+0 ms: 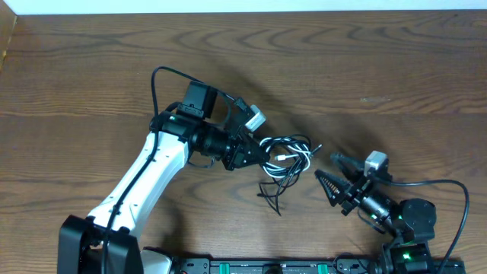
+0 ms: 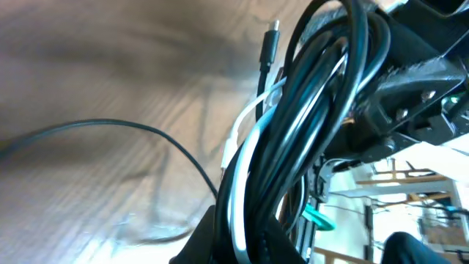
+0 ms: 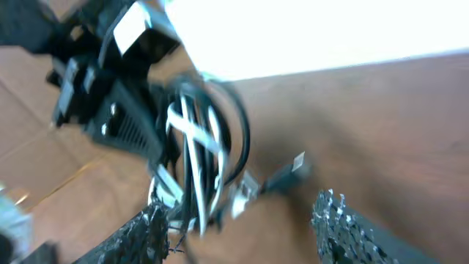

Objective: Untangle cables

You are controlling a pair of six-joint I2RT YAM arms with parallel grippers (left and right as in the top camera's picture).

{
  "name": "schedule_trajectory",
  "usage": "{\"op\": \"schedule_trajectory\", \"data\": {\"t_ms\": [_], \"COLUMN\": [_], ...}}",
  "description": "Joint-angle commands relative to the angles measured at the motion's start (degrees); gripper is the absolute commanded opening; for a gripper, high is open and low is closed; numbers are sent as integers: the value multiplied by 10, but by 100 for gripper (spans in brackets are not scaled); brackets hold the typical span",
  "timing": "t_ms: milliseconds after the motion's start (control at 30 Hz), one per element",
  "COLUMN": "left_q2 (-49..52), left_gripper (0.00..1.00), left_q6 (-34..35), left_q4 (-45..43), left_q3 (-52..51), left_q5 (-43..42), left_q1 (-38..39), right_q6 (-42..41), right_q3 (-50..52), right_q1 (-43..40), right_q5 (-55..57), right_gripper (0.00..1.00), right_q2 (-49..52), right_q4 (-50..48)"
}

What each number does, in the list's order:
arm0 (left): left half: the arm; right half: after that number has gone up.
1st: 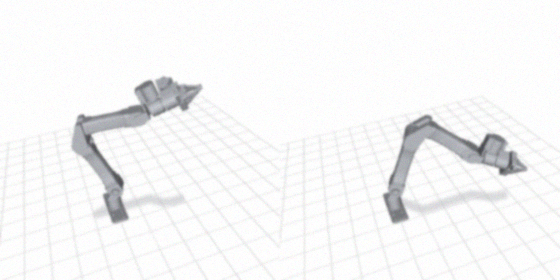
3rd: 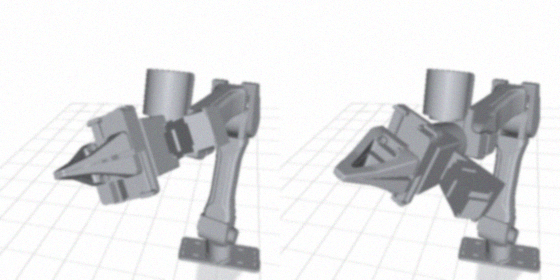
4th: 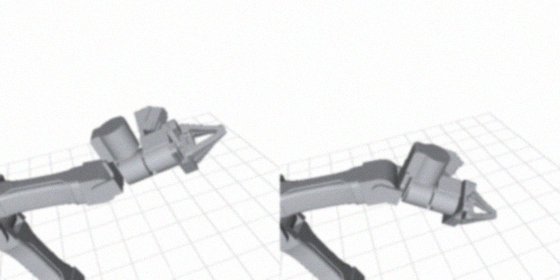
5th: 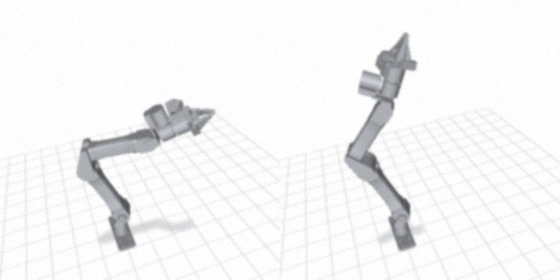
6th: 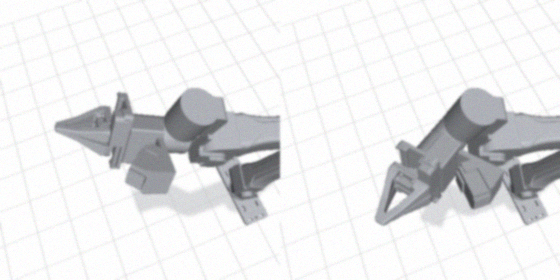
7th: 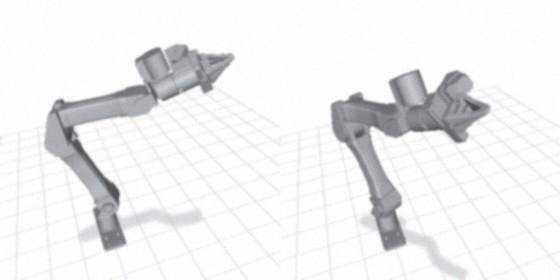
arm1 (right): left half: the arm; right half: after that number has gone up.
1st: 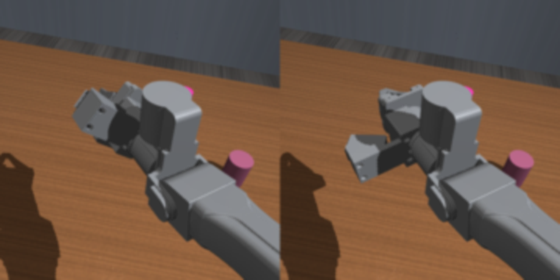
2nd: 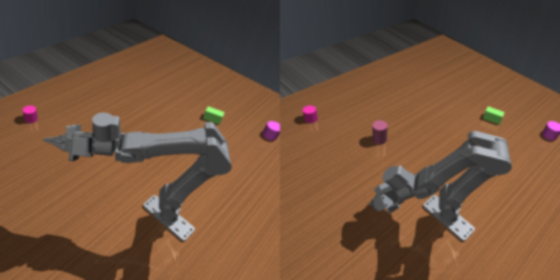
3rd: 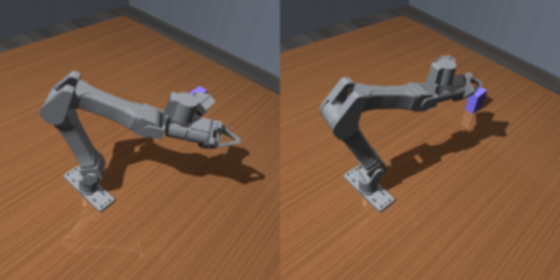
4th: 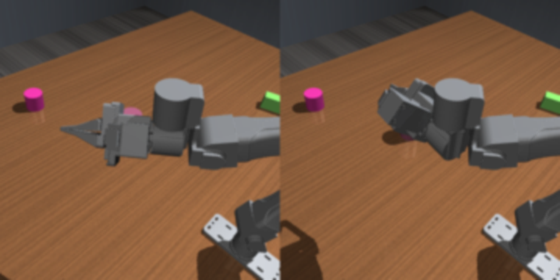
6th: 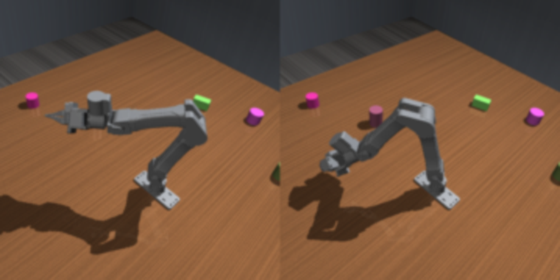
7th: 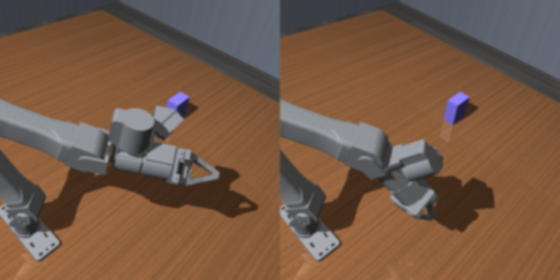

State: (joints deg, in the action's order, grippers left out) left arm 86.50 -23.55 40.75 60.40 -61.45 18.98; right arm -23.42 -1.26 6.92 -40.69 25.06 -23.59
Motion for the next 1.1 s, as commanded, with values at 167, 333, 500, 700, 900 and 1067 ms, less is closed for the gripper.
{"op": "schedule_trajectory", "data": {"t_ms": [167, 333, 500, 700, 900, 1067], "left_q2": [6, 6, 6, 6, 6, 6], "left_gripper": [8, 8, 8, 8, 7, 8], "left_q6": [-24, -24, -24, -24, -23, -21], "left_q4": [4, 4, 4, 4, 4, 3], "left_q3": [-2, -2, -2, -2, -2, -2], "left_q5": [-41, -39, -19, -21, -26, -31], "left_q1": [2, 28, 57, 71, 77, 77], "right_q6": [21, 21, 21, 21, 20, 20], "right_q3": [-11, -11, -11, -11, -11, -11], "right_q1": [-3, -3, -3, -3, 5, 10], "right_q5": [31, 33, 61, 62, 40, 38], "right_gripper": [61, 61, 60, 57, 54, 53], "right_q2": [-3, -3, -3, -3, -3, -3], "right_q4": [-57, -61, -63, -49, -32, 1]}}
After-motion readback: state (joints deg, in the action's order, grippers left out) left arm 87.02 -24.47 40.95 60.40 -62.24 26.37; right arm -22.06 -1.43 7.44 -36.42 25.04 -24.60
